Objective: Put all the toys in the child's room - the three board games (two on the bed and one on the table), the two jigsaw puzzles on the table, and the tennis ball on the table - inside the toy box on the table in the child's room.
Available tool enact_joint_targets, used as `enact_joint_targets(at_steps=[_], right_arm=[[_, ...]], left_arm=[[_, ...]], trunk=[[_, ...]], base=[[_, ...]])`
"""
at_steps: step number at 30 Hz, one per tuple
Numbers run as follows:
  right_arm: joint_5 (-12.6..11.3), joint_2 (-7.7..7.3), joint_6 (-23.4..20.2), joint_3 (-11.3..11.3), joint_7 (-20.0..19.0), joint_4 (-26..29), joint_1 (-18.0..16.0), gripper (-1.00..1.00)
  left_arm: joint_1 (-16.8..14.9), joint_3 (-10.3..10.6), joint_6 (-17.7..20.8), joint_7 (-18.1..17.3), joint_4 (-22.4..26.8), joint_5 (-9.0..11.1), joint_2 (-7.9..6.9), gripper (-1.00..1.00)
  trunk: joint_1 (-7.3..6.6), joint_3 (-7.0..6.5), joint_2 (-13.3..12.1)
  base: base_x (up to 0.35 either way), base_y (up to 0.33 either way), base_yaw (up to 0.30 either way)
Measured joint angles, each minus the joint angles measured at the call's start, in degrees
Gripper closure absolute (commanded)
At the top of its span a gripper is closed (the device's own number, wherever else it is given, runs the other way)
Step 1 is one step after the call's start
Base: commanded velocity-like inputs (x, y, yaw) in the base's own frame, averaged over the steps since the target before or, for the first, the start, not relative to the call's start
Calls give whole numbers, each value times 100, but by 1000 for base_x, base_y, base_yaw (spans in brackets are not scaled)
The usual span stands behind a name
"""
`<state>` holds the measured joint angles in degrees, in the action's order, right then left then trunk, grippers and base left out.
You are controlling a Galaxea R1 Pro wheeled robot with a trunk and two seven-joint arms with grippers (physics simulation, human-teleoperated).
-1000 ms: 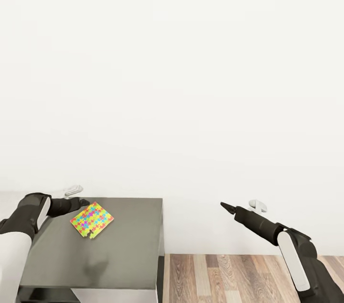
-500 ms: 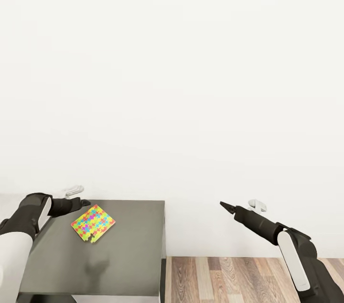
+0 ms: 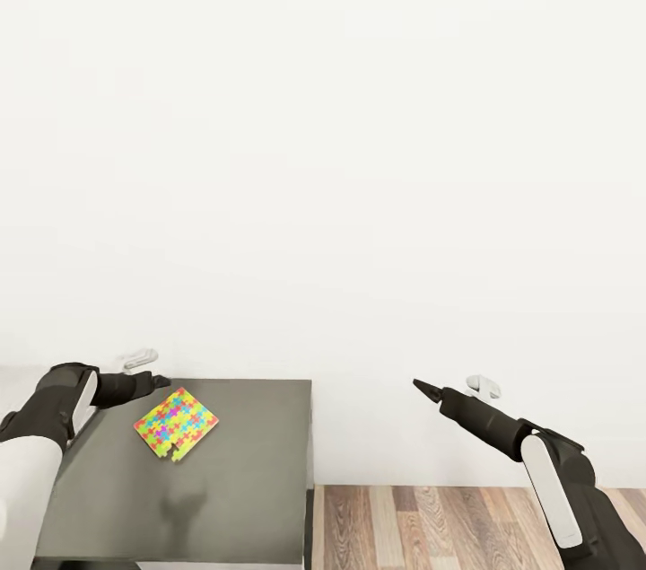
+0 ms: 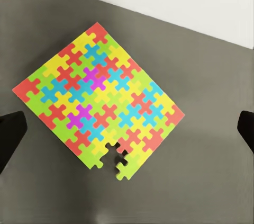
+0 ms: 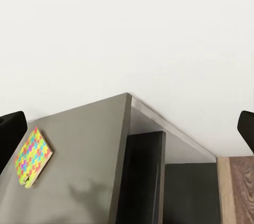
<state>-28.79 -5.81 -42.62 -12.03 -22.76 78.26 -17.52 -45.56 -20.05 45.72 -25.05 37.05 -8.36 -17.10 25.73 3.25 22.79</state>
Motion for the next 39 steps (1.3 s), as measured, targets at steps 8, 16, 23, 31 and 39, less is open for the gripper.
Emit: enact_joint_targets(at_steps=[8, 16, 23, 31, 39], right_arm=[[0, 0, 0, 7, 1, -5, 0, -100], [0, 0, -1, 8, -6, 7, 0, -100], [0, 0, 0, 8, -8, 7, 0, -100], [0, 0, 2, 8, -15, 7, 0, -100], [0, 0, 4, 8, -9, 6, 0, -100]], left_arm=[[0, 2, -3, 0, 0, 0, 24, -100], [0, 3, 4, 0, -1, 0, 44, -100], [-3, 4, 5, 0, 0, 0, 45, -100], [0, 7, 2, 0, 0, 0, 45, -100], [-1, 6, -4, 0, -1, 0, 45, -100]], trunk=[[0, 0, 0], [1, 27, -1], [1, 57, 0], [1, 60, 0], [0, 61, 0]], base=[[143, 49, 0], [112, 78, 0], [10, 127, 0], [1, 58, 0], [82, 18, 0]])
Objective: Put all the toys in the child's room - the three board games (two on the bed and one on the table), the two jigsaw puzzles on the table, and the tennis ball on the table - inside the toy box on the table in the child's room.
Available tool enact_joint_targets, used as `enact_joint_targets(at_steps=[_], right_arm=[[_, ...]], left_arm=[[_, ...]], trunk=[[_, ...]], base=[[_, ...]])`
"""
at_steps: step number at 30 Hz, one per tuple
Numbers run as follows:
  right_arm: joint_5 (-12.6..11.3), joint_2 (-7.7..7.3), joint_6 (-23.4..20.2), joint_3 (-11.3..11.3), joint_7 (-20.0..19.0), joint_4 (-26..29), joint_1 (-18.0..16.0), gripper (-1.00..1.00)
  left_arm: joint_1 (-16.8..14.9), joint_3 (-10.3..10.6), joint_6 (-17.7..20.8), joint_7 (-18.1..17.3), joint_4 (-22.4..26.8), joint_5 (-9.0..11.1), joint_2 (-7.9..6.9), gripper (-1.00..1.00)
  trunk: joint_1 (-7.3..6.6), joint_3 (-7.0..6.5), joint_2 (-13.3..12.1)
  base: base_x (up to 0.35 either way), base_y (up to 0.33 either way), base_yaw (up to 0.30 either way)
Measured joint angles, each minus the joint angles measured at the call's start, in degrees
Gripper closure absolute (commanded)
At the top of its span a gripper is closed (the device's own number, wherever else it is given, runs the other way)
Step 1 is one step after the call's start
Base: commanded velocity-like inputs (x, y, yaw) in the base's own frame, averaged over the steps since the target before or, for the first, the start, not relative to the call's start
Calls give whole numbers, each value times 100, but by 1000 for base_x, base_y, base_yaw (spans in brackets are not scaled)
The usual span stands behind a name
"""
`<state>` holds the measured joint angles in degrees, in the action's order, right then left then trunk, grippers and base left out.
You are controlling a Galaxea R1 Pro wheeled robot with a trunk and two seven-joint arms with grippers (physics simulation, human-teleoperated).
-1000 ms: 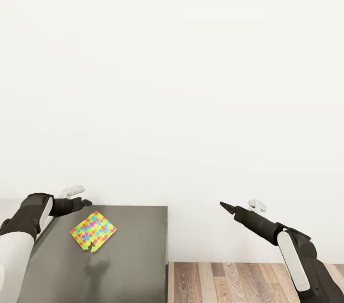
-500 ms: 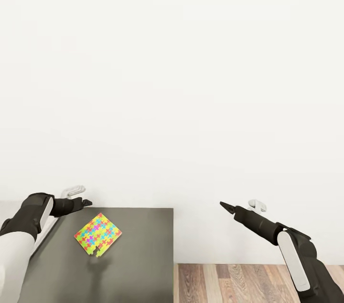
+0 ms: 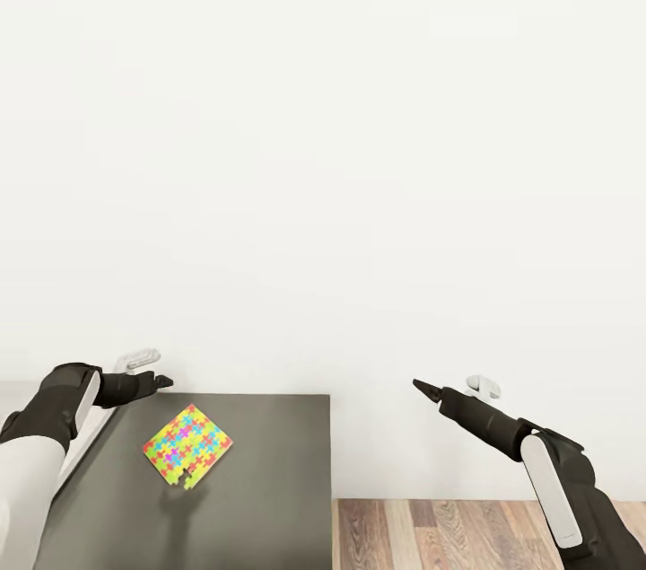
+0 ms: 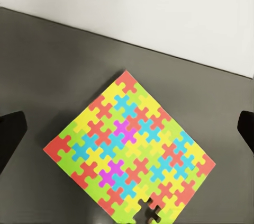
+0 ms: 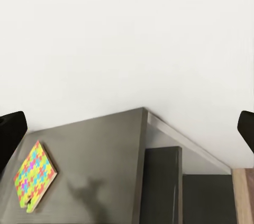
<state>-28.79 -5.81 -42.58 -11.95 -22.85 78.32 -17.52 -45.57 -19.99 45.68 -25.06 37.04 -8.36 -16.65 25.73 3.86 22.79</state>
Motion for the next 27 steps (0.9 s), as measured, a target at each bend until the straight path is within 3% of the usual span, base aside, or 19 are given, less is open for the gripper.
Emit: enact_joint_targets(at_steps=[27], right_arm=[[0, 0, -2, 9, -17, 0, 0, -100]], left_arm=[[2, 3, 0, 0, 0, 0, 10, -100]], trunk=[[2, 0, -1]], base=[[20, 0, 0]])
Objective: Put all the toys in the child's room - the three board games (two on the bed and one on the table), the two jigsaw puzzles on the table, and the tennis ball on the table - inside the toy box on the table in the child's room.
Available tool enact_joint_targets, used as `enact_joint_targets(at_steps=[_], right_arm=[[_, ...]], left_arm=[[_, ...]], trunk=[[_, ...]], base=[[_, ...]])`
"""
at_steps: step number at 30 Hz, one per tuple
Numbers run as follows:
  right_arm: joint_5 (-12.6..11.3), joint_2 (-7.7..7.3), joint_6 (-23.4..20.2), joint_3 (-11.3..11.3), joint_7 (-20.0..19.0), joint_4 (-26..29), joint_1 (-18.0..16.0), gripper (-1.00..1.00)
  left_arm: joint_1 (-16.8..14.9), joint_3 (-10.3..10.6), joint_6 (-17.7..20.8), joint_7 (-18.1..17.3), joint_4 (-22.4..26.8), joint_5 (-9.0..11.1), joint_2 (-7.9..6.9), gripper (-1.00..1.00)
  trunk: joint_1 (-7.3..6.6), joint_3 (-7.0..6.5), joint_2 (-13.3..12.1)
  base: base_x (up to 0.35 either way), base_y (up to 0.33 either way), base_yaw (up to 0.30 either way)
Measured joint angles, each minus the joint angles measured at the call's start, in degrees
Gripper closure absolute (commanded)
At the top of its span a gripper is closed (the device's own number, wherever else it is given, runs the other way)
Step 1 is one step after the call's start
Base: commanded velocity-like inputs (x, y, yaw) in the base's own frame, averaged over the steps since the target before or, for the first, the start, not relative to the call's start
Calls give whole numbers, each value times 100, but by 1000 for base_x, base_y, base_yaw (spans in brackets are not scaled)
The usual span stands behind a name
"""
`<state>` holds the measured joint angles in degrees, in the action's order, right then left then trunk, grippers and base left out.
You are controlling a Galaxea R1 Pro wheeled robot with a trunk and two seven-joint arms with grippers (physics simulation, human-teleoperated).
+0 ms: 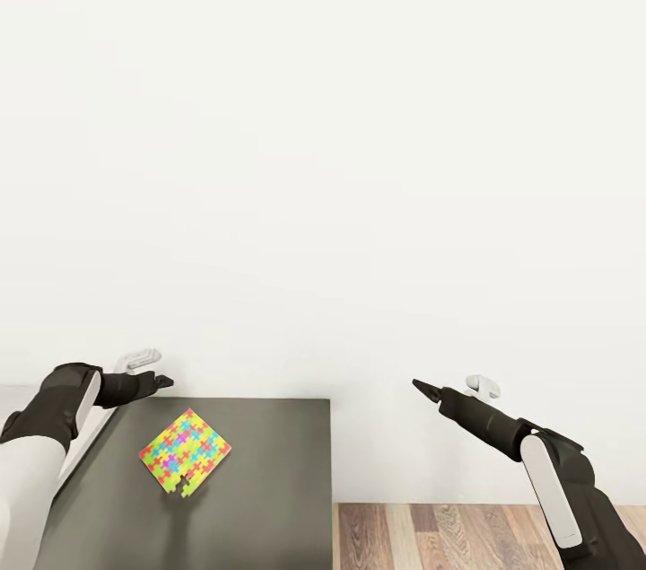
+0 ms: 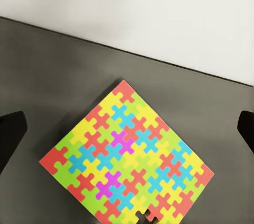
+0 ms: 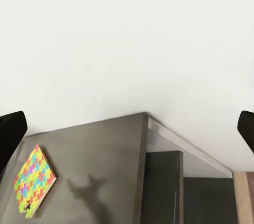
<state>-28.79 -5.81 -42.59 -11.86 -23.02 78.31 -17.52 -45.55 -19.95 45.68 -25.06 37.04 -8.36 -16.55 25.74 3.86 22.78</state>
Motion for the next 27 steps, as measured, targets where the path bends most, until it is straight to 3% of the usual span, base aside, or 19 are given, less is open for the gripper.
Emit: enact_joint_targets(at_steps=[10, 16, 21, 24, 27], right_arm=[[8, 6, 0, 22, 35, -7, 0, -100], [56, 13, -38, 158, 173, -51, -30, -100], [64, 16, -55, 377, 792, -57, -63, -100], [28, 41, -63, 586, 1629, -38, -74, -100], [9, 87, -72, 670, 2068, -38, -82, -100]], left_arm=[[0, 0, 0, 0, -6, -17, 45, -100], [-2, 3, -7, 18, -30, -28, 50, -100], [-2, 8, -15, 62, -65, -34, 51, -100], [-11, 8, -29, 383, -170, -33, 47, -100], [-21, 5, -83, 747, -259, -22, 44, -100]], trunk=[[0, 0, 0], [0, 0, 0], [0, 0, 0], [0, 0, 0], [0, 0, 0]], base=[[0, 0, 0], [0, 0, 0], [0, 0, 0], [0, 0, 0], [0, 0, 0]])
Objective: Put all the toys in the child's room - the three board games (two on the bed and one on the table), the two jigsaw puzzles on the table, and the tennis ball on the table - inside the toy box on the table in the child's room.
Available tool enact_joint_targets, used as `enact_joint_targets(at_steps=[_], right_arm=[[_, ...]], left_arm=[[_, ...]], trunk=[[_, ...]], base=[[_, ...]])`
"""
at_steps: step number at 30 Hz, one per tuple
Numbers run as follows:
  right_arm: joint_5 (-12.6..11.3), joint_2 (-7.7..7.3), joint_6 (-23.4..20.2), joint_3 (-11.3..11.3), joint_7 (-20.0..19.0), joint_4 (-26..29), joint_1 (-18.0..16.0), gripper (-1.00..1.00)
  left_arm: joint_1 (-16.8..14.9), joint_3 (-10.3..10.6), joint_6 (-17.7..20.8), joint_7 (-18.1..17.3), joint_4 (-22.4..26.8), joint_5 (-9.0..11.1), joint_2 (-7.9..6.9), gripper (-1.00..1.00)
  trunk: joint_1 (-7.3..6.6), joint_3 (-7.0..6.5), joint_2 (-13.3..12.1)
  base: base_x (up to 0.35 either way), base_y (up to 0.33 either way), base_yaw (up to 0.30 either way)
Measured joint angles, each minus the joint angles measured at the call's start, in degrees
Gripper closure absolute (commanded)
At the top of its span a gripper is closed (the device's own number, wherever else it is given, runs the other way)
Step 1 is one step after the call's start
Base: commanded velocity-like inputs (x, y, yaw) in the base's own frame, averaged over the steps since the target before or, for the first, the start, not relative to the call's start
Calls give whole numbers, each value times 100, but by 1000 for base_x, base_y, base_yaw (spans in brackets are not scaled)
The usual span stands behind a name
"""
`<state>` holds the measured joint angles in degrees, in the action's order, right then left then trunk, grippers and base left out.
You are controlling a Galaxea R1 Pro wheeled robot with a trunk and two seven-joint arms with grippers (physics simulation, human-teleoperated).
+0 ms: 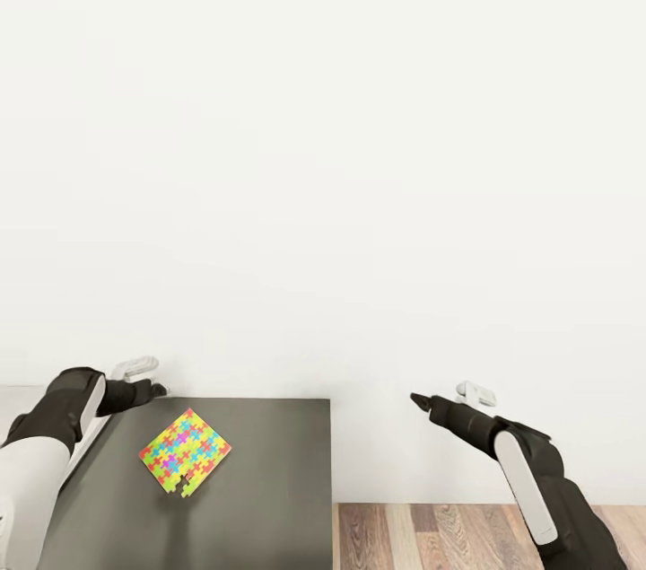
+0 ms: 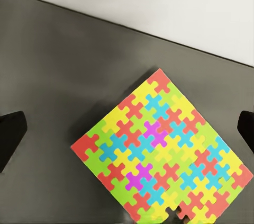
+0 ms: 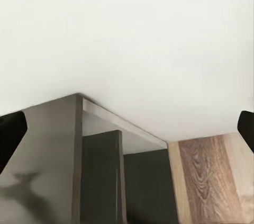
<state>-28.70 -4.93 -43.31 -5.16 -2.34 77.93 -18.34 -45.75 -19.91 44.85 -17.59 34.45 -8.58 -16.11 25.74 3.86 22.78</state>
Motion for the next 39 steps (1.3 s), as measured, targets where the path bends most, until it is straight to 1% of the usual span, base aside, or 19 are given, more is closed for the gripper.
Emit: enact_joint_targets(at_steps=[1, 3, 7, 19, 39], right_arm=[[0, 13, 0, 20, 101, -7, -1, -100], [-1, 25, 10, 37, 183, -13, -1, -100], [3, 39, 47, 44, 244, 6, 1, -100], [6, 45, 59, 61, 265, 32, 2, -100], [6, 43, 54, 64, 264, 26, 2, -100]], left_arm=[[-2, -1, -63, 144, -24, 11, -1, -100], [-4, -4, -148, 281, -45, 25, 0, -100], [-6, -3, -222, 390, -62, 36, 5, -100], [-7, -6, -253, 419, -68, 47, 7, -100], [-6, -3, -273, 413, -68, 57, 24, -100]], trunk=[[0, 0, 0], [0, 0, 0], [0, 0, 0], [0, 12, 0], [0, 188, 0]], base=[[0, 0, 0], [0, 0, 0], [0, 0, 0], [0, 0, 0], [0, 0, 0]])
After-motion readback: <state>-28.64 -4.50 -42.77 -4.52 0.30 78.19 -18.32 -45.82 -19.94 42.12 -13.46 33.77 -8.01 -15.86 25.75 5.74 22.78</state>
